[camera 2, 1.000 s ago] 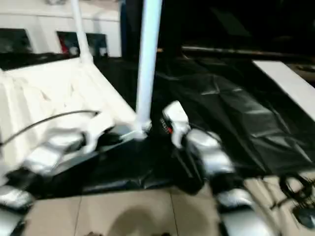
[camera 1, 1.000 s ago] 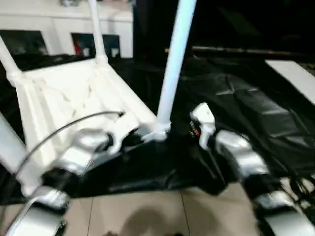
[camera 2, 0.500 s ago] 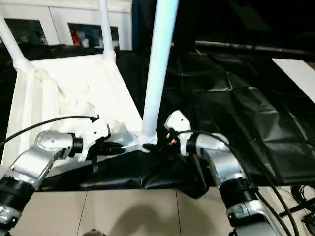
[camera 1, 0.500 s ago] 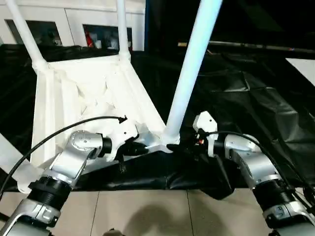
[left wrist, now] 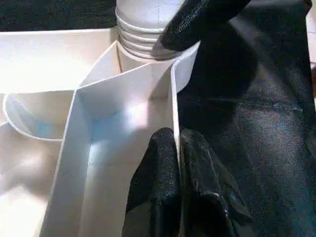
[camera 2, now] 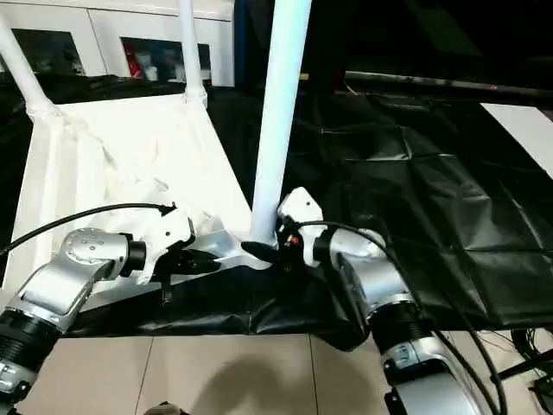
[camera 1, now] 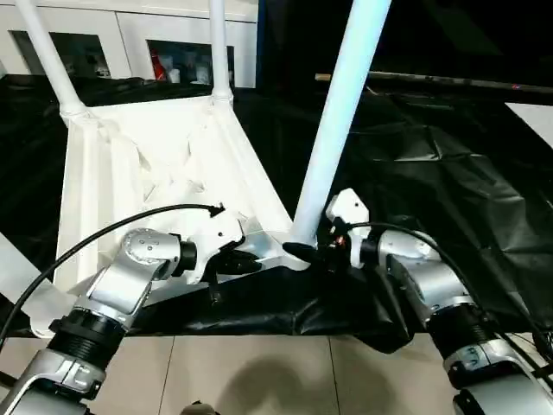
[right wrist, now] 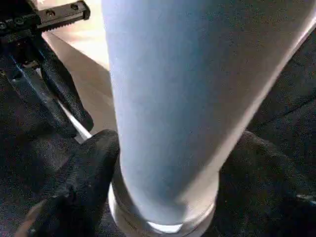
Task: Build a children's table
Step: Rotate leg to tighten
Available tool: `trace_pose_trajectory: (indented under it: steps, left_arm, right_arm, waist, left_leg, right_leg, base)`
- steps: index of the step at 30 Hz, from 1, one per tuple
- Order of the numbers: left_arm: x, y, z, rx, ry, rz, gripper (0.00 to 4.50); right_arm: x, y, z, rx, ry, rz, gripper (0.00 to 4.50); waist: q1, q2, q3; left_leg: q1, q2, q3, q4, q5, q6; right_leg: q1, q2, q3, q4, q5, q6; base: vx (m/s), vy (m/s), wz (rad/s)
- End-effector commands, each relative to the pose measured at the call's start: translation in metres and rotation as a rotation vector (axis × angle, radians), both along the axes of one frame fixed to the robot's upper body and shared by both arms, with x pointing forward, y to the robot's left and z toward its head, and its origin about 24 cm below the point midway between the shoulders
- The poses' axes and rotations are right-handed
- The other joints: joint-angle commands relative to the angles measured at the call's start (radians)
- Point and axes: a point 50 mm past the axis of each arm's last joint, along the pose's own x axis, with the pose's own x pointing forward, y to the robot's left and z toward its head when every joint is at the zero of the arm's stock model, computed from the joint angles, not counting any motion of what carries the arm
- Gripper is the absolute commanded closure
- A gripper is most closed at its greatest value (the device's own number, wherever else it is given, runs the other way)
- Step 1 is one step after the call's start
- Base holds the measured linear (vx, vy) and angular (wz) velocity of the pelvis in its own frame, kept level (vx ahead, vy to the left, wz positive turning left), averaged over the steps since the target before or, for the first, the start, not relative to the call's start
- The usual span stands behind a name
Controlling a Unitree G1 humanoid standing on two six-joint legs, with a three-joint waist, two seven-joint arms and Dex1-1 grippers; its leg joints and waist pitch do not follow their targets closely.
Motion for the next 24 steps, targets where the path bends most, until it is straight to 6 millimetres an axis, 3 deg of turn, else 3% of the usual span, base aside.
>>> trace_pose_trajectory:
  steps: [1,7,12,16,18,21,22,24]
  left_arm:
    - [-0.001,-0.003,0.0,0.014,0.003,-0.026,4.5]
    - [0.0,-0.001,-0.002,0.021,0.003,-0.016,4.5]
    - [0.001,-0.001,-0.003,0.022,0.001,0.005,4.5]
    - [0.009,-0.002,-0.006,0.029,-0.016,0.092,4.5]
    - [0.021,-0.009,-0.009,0.025,-0.046,0.206,4.5]
    - [0.038,-0.027,-0.013,0.007,-0.078,0.338,4.5]
    - [0.043,-0.034,-0.014,0.007,-0.094,0.382,4.5]
    - [0.048,-0.041,-0.015,0.014,-0.111,0.414,4.5]
  right_arm:
    - [0.004,-0.003,0.001,-0.023,-0.009,-0.015,1.26]
    - [0.004,-0.002,-0.003,-0.027,0.003,-0.009,1.74]
    - [0.004,-0.002,-0.009,-0.026,0.025,-0.036,1.83]
    - [0.007,-0.001,-0.018,0.001,0.046,-0.18,1.83]
    - [0.01,0.003,-0.028,0.034,0.082,-0.377,1.83]
    - [0.009,0.016,-0.041,0.06,0.135,-0.619,1.83]
    - [0.009,0.023,-0.043,0.062,0.144,-0.673,1.84]
    - [0.009,0.033,-0.044,0.065,0.151,-0.699,1.84]
  waist:
    - [-0.007,0.004,-0.068]
    - [-0.01,0.006,-0.067]
    - [-0.012,0.006,-0.067]
    - [-0.019,0.004,-0.065]
    - [-0.022,0.002,-0.063]
    - [-0.024,-0.001,-0.062]
    - [-0.022,-0.001,-0.062]
    - [-0.018,-0.001,-0.062]
  left_leg:
    - [0.004,0.015,0.008,-0.062,-0.182,0.021]
    - [0.005,0.016,0.007,-0.062,-0.192,0.018]
    - [0.006,0.016,0.006,-0.063,-0.201,0.017]
    - [0.007,0.016,0.004,-0.067,-0.225,-0.003]
    - [0.01,0.015,0.005,-0.068,-0.244,-0.012]
    - [0.013,0.013,0.003,-0.07,-0.263,-0.029]
    - [0.022,0.012,0.004,-0.069,-0.279,-0.033]
    - [0.026,0.01,0.005,-0.067,-0.305,-0.026]
  right_leg:
    - [0.051,-0.043,0.046,-0.078,-0.165,-0.188]
    - [0.051,-0.043,0.046,-0.078,-0.18,-0.189]
    - [0.05,-0.044,0.046,-0.08,-0.198,-0.188]
    - [0.049,-0.045,0.046,-0.085,-0.252,-0.173]
    - [0.045,-0.045,0.046,-0.091,-0.295,-0.159]
    - [0.041,-0.047,0.048,-0.099,-0.365,-0.135]
    - [0.031,-0.047,0.049,-0.104,-0.385,-0.124]
    - [0.028,-0.047,0.049,-0.109,-0.416,-0.109]
  base:
    - [0.0,0.0,0.0]
    - [0.0,0.0,0.0]
    - [0.0,0.0,0.0]
    - [0.0,0.0,0.0]
    - [0.0,0.0,0.0]
    - [0.0,0.0,0.0]
    - [0.0,0.0,0.0]
    - [0.0,0.0,0.0]
